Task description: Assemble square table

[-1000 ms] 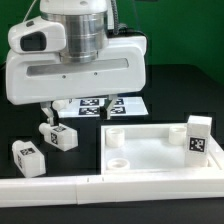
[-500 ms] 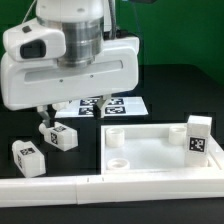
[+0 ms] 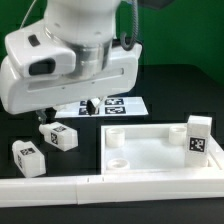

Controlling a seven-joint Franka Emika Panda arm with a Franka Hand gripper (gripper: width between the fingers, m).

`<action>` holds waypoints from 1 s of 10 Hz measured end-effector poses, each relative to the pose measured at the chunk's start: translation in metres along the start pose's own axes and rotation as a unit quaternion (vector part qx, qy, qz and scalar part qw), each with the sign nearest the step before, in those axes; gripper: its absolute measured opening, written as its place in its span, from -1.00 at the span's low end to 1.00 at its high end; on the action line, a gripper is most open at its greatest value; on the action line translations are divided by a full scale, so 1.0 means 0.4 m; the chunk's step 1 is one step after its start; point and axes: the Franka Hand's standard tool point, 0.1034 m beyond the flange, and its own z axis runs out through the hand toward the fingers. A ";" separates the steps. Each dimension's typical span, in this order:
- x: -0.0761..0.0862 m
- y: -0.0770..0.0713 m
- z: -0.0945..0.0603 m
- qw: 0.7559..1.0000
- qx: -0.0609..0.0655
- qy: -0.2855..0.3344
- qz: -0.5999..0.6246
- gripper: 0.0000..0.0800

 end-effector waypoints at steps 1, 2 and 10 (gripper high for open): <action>0.005 0.001 0.008 0.999 -0.007 -0.034 0.005 0.62; -0.006 0.000 0.025 0.996 -0.025 -0.083 -0.001 0.62; -0.016 -0.019 0.092 0.990 -0.028 -0.139 -0.014 0.62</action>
Offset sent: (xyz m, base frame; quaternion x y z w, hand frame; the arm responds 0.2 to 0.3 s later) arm -0.0145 0.0027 -0.0128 -0.0140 -0.0720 -0.0230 0.9970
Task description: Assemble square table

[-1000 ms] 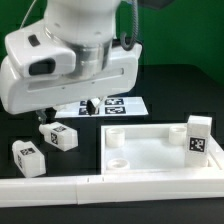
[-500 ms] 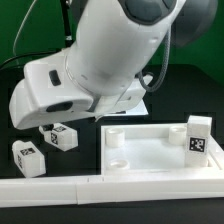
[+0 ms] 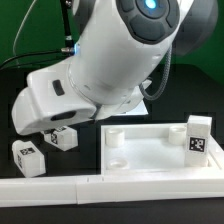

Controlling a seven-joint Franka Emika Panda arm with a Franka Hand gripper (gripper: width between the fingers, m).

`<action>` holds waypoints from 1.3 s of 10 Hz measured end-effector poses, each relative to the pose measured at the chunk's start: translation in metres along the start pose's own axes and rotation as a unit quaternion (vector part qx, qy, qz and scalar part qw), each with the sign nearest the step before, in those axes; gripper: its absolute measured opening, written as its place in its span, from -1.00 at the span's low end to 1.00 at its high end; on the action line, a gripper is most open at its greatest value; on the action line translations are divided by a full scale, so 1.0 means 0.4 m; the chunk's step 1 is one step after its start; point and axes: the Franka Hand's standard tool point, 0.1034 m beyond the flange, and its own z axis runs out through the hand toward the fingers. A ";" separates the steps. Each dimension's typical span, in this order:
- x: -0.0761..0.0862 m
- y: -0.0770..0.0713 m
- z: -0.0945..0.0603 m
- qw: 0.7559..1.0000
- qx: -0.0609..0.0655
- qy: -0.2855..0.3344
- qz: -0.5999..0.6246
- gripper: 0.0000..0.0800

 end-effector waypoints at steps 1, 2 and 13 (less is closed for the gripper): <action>-0.003 0.006 0.008 1.000 0.002 -0.002 0.022 0.62; -0.003 0.007 0.008 1.000 0.002 -0.002 0.022 0.62; -0.014 0.010 0.073 0.993 0.018 -0.101 0.061 0.62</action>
Offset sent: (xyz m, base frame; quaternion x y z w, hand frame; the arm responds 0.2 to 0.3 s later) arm 0.0000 0.0000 0.0000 0.0000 0.0000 0.0000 1.0000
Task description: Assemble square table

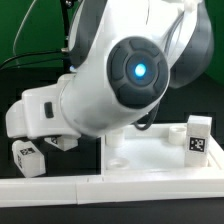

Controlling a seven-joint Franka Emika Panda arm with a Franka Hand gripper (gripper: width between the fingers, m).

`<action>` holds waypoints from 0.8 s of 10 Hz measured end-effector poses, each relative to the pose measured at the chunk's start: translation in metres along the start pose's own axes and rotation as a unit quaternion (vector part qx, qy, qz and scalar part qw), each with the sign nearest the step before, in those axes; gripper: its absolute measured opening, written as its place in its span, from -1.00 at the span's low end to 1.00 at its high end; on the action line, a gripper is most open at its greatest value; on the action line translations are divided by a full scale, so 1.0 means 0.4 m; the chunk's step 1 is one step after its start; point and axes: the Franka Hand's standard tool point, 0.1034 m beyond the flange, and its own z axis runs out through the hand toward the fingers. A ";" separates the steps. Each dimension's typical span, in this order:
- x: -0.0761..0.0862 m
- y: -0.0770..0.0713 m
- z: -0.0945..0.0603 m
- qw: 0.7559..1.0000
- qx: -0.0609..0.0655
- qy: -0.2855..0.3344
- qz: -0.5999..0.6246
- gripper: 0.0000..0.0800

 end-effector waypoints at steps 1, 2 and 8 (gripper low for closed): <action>-0.013 0.005 0.023 1.000 0.012 -0.022 0.006 0.62; -0.021 0.008 0.033 0.999 0.017 -0.033 0.012 0.62; -0.037 0.011 0.035 0.999 0.020 -0.043 0.021 -0.79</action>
Offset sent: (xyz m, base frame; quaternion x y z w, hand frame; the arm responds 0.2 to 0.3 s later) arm 0.0000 0.0000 0.0000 0.0000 0.0000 0.0000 1.0000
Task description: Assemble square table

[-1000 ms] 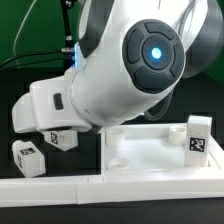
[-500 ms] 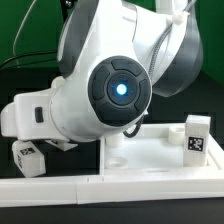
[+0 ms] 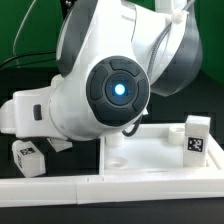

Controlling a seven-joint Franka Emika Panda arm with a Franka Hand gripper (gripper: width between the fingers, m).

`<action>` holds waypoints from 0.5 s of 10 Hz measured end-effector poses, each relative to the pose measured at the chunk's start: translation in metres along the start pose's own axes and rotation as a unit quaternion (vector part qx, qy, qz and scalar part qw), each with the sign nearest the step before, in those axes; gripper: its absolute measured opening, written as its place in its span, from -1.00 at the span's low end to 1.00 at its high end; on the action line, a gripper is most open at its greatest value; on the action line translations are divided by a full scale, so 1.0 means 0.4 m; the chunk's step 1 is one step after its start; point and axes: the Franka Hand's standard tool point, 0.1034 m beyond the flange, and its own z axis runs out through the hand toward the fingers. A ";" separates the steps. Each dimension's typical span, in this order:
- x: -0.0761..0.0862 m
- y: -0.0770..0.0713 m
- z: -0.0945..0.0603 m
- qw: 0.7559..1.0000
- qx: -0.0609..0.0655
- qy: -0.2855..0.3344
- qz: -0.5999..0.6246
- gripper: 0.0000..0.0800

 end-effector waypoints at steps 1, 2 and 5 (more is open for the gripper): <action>0.001 0.000 0.002 1.000 0.000 -0.001 0.000 -0.79; 0.001 0.001 0.002 1.000 0.000 -0.001 0.000 -0.95; 0.000 0.002 0.003 1.000 0.001 -0.001 0.000 -1.00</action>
Offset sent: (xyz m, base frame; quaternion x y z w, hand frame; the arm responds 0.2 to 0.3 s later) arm 0.0000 0.0000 0.0000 0.0000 0.0000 0.0000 1.0000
